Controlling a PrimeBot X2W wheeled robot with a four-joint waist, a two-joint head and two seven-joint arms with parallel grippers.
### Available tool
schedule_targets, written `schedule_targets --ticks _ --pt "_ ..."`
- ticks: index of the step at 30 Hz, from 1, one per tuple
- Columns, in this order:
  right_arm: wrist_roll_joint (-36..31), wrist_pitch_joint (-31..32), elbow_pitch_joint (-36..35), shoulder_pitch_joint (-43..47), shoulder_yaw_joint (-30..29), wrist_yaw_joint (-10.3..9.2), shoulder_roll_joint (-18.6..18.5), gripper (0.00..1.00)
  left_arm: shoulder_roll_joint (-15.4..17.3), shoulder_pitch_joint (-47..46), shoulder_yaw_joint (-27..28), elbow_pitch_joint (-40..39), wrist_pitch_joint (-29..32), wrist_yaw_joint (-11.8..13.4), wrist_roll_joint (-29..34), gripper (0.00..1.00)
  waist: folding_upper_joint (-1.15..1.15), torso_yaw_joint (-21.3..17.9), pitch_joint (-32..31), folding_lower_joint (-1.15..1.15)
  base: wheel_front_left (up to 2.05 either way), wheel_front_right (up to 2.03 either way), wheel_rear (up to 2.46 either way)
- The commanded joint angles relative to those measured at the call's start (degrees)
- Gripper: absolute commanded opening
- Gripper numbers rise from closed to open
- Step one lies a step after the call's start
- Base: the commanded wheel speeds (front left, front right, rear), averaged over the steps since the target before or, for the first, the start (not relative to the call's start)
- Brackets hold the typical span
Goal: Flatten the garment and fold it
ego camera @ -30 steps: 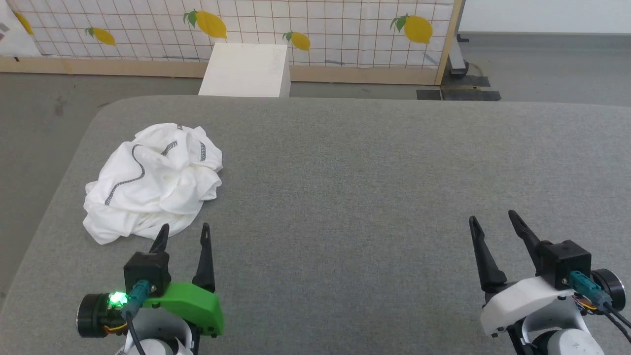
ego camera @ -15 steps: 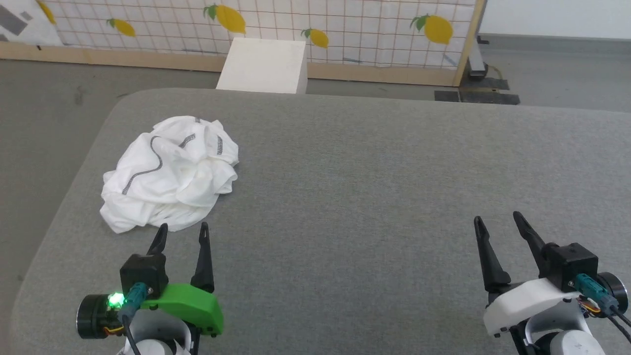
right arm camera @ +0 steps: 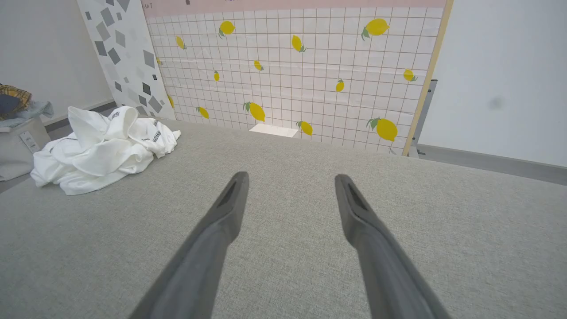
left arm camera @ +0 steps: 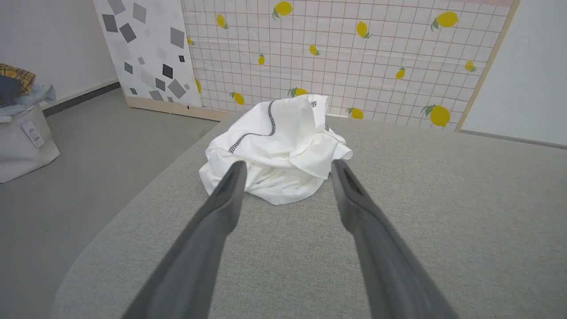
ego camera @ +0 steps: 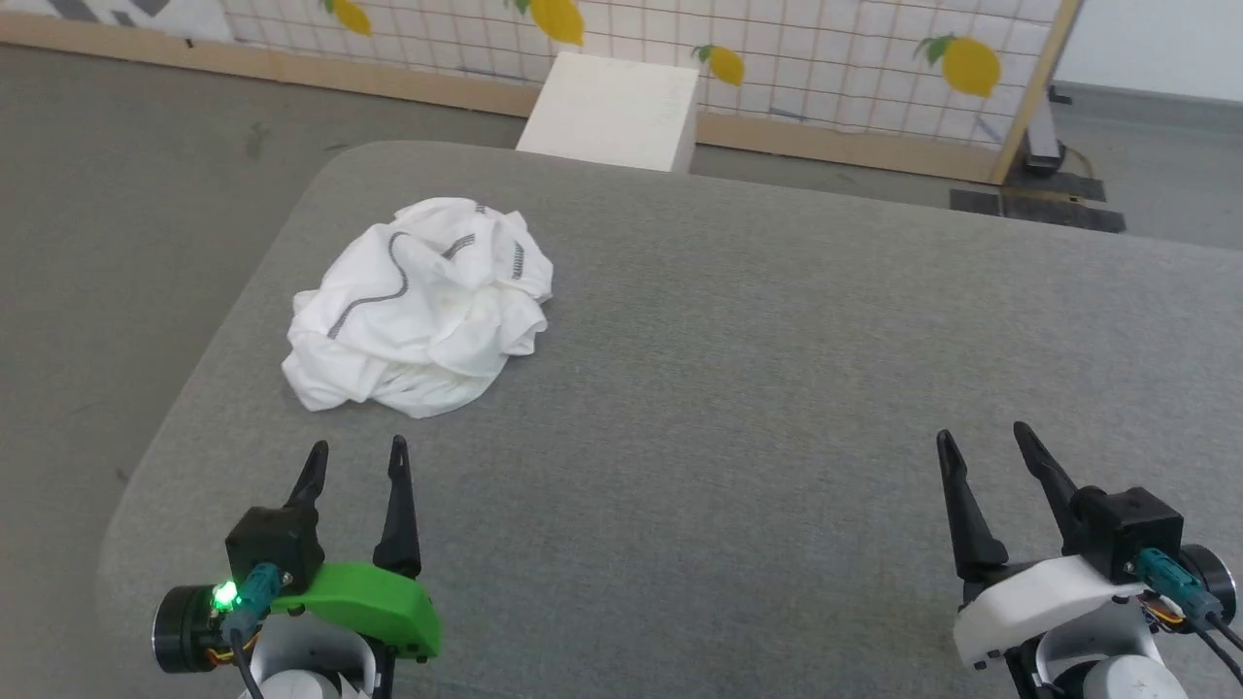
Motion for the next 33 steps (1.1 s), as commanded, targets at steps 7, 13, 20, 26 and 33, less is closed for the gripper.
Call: schedule_targets --ticks 7,13,20,26,33 --pt "0.8 -1.4 1.3 0.9 -0.3 -0.04 0.0 1.00 -0.1 0.7 -0.2 0.5 -1.4 0.5 -1.5 1.00 0.00 4.9 0.2 0.00 0.00 0.00 0.00" --pt "1.1 -2.2 2.0 0.9 -0.4 -0.04 0.0 1.00 -0.1 1.1 -0.2 0.7 -2.1 0.7 -2.3 1.00 0.00 7.0 0.3 0.00 0.00 0.00 0.00" --pt "1.4 -3.0 2.7 1.2 -0.5 -0.05 0.0 1.00 -0.1 1.5 -0.1 1.0 -2.9 0.9 -3.1 1.00 0.00 9.0 0.3 0.00 0.00 0.00 0.00" --pt "1.6 -3.7 3.3 1.4 -0.7 -0.05 0.0 1.00 -0.2 1.9 -0.2 1.2 -3.6 1.1 -3.7 1.00 0.00 10.7 0.3 0.00 0.00 0.00 0.00" --pt "1.9 -4.5 3.9 1.6 -0.8 -0.06 0.0 1.00 -0.2 2.1 -0.3 1.4 -4.5 1.3 -4.4 1.00 0.00 12.6 0.5 0.00 0.00 0.00 0.00"
